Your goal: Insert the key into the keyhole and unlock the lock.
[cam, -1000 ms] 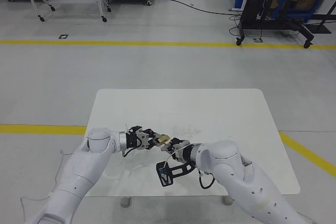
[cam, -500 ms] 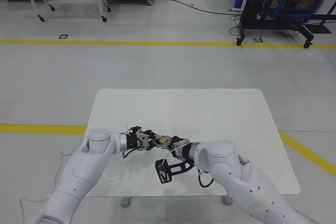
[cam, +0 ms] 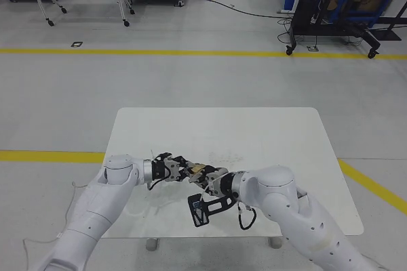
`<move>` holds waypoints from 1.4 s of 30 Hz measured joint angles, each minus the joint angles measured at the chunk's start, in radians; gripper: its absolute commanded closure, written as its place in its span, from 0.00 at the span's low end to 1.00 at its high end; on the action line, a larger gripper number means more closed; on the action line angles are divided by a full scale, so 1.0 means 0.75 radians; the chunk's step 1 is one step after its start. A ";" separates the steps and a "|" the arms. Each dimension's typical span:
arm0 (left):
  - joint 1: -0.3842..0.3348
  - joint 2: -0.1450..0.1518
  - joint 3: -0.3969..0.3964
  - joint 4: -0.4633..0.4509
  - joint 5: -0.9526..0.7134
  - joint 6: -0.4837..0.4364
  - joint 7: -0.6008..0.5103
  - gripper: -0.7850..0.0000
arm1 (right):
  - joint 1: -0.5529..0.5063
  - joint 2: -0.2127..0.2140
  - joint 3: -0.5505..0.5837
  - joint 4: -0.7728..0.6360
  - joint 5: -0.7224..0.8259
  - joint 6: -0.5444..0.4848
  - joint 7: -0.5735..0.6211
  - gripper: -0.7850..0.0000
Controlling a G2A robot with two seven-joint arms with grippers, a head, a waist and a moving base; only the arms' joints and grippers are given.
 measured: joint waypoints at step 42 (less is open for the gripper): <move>-0.020 0.025 0.052 -0.004 0.010 0.008 -0.094 1.00 | 0.017 0.085 -0.001 0.086 0.004 -0.001 -0.152 1.00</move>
